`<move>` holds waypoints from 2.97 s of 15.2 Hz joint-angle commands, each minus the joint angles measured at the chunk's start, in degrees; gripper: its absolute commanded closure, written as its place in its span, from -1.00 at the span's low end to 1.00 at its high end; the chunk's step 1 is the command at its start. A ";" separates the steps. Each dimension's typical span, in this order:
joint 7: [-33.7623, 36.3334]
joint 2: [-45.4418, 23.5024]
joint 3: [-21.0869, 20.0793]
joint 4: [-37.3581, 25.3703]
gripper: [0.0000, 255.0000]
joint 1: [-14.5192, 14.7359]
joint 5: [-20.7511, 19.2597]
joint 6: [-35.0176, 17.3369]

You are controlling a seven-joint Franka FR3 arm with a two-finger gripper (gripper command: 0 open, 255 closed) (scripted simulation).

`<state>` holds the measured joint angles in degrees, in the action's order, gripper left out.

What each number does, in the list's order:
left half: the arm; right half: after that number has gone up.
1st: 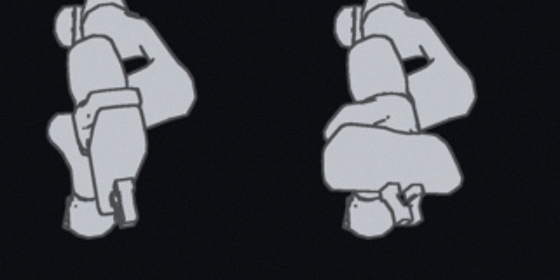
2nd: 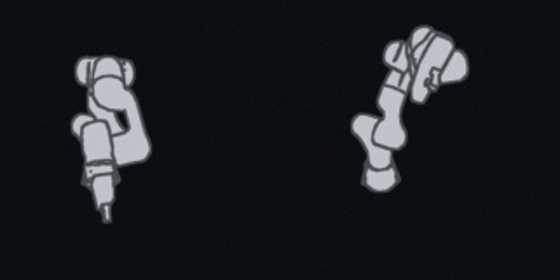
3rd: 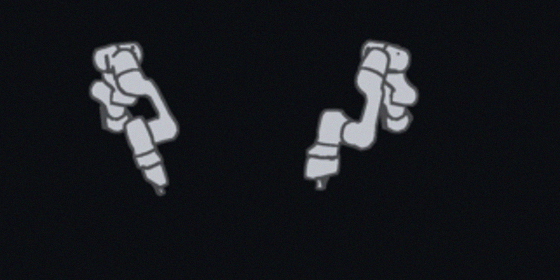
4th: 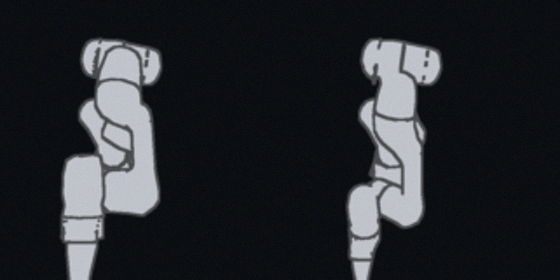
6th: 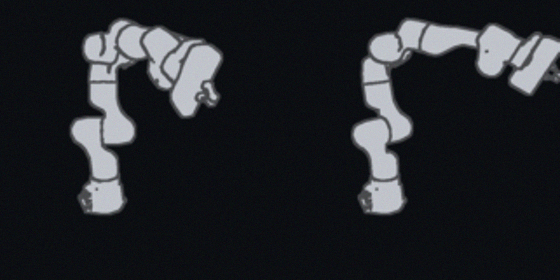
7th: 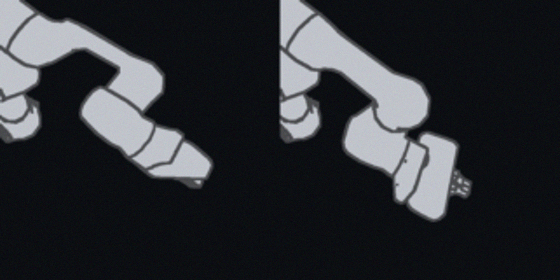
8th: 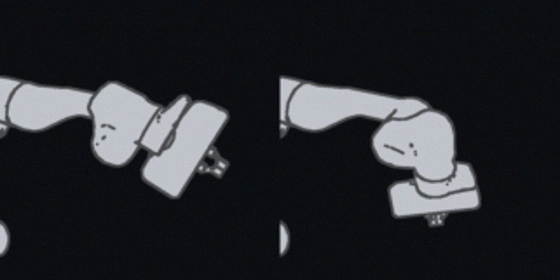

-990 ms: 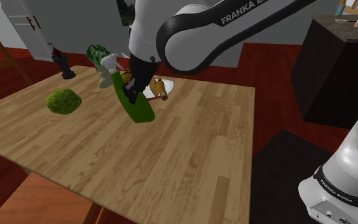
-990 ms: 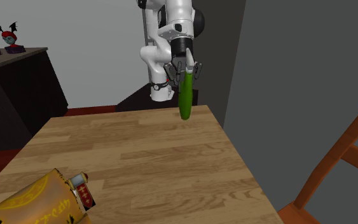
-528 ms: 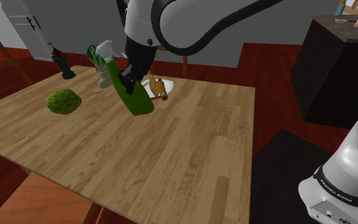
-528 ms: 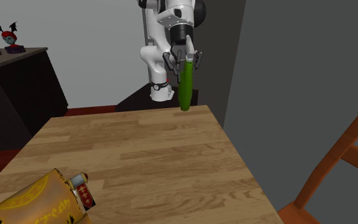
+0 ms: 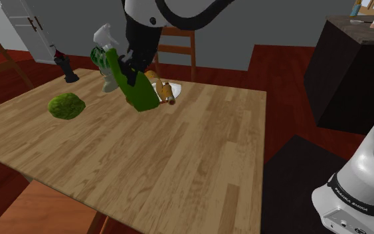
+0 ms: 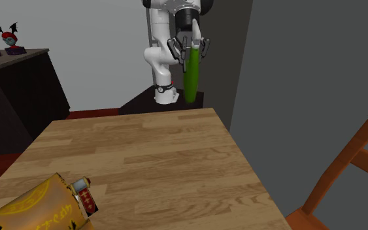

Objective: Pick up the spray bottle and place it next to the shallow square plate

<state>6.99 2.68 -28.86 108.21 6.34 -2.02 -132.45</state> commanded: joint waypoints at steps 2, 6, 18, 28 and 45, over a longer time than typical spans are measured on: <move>-0.32 0.02 0.09 -2.27 1.00 -0.07 0.17 2.29; -2.09 0.15 0.85 -4.18 1.00 -0.66 1.03 4.26; -20.06 -3.30 8.89 -8.09 1.00 -7.49 7.65 5.53; -31.94 -12.20 13.62 -19.60 1.00 -13.29 10.46 9.93; -41.54 -25.98 16.31 -34.25 1.00 -18.80 11.86 12.90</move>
<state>-34.39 -23.27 -12.53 72.94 -12.49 9.77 -118.47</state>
